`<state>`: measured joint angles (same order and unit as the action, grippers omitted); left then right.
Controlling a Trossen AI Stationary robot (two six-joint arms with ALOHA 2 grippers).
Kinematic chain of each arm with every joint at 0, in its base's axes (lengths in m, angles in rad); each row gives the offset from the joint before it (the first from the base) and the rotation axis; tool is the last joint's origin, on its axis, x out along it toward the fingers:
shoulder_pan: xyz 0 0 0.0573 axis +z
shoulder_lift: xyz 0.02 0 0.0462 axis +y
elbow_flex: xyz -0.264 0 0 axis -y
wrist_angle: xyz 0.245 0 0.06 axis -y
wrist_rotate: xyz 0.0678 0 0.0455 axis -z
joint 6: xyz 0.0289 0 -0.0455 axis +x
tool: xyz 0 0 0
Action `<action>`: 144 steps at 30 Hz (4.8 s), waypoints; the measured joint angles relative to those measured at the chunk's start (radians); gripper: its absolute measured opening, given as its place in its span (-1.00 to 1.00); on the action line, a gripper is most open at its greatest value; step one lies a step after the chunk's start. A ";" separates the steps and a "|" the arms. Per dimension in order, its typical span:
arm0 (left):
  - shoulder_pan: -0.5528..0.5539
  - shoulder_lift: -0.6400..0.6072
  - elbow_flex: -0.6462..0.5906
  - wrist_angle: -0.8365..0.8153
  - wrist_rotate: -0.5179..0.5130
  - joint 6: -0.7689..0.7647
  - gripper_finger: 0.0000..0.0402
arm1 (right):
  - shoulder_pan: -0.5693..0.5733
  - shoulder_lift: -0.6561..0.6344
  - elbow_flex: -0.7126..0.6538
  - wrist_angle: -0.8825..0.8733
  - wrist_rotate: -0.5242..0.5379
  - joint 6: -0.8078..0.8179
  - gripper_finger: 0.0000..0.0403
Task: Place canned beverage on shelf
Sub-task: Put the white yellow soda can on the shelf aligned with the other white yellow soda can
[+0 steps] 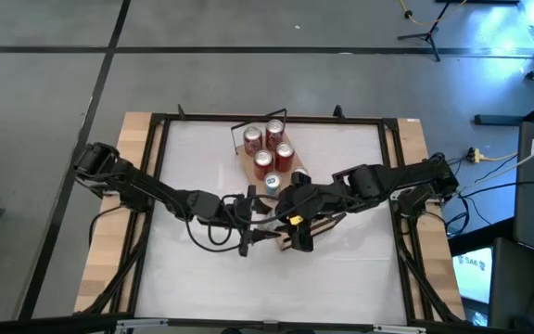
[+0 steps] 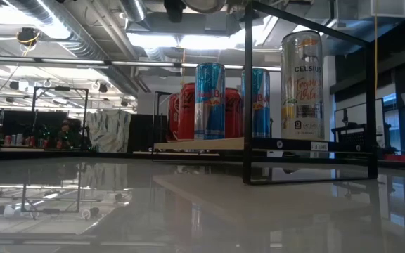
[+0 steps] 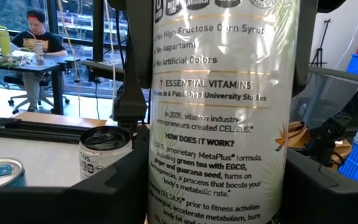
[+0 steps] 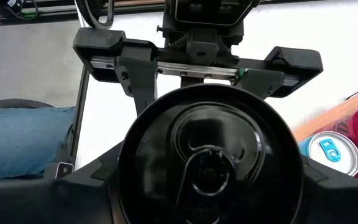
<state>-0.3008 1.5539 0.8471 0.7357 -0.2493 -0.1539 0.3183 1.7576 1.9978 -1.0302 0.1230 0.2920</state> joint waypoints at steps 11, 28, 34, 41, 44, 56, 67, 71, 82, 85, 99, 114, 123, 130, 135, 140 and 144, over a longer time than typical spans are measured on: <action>0.000 0.000 0.000 -0.001 0.002 -0.001 0.20 | 0.000 0.000 0.000 0.001 0.000 -0.001 0.28; 0.000 0.000 0.000 0.000 0.003 -0.001 0.20 | 0.001 0.000 0.000 0.002 -0.011 0.000 0.28; 0.000 0.000 0.000 -0.001 0.011 0.003 0.20 | 0.001 0.000 -0.001 0.010 -0.033 -0.001 0.50; 0.000 0.002 -0.001 -0.006 0.004 0.000 0.20 | 0.002 -0.003 -0.001 0.018 -0.038 -0.004 0.85; 0.001 0.002 -0.001 -0.006 -0.007 0.000 0.20 | 0.002 -0.016 -0.001 0.016 -0.038 -0.012 0.91; 0.003 0.003 -0.001 0.025 -0.105 0.115 0.20 | 0.071 -0.167 -0.017 0.015 0.146 -0.185 0.93; 0.103 0.196 -0.002 0.353 0.030 0.086 0.20 | 0.175 -0.316 -0.288 0.097 0.294 -0.185 0.94; 0.115 0.243 -0.002 0.445 0.030 0.085 0.20 | 0.172 -0.414 -0.444 0.216 0.296 -0.185 0.94; 0.107 0.306 -0.002 0.478 -0.033 0.104 0.20 | 0.172 -0.770 -0.918 0.641 0.290 -0.187 0.94; 0.105 0.307 -0.010 0.482 -0.037 0.104 0.20 | 0.172 -0.849 -1.018 0.736 0.288 -0.187 0.94; 0.104 0.339 -0.062 0.544 -0.044 0.085 0.20 | 0.172 -1.032 -1.319 0.985 0.296 -0.216 0.94; 0.106 0.457 -0.062 0.645 -0.080 0.052 0.20 | 0.172 -1.038 -1.538 1.296 0.258 -0.224 0.94; 0.106 0.466 -0.061 0.622 -0.080 0.055 0.20 | 0.172 -1.038 -1.568 1.328 0.258 -0.218 0.94; 0.106 0.516 -0.050 0.652 -0.081 0.052 0.20 | 0.172 -1.038 -1.568 1.328 0.247 -0.219 0.94; 0.105 0.563 -0.020 0.667 -0.078 0.039 0.20 | 0.172 -1.035 -1.568 1.325 0.240 -0.217 0.94; 0.106 0.587 -0.005 0.659 -0.081 0.030 0.20 | 0.172 -1.035 -1.568 1.325 0.239 -0.214 0.94; 0.106 0.586 -0.003 0.633 -0.079 0.032 0.20 | 0.172 -1.035 -1.568 1.324 0.233 -0.211 0.94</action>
<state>-0.1953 2.1403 0.8441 1.3684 -0.3287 -0.1220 0.4904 0.7223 0.4301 0.2943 0.3555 0.0811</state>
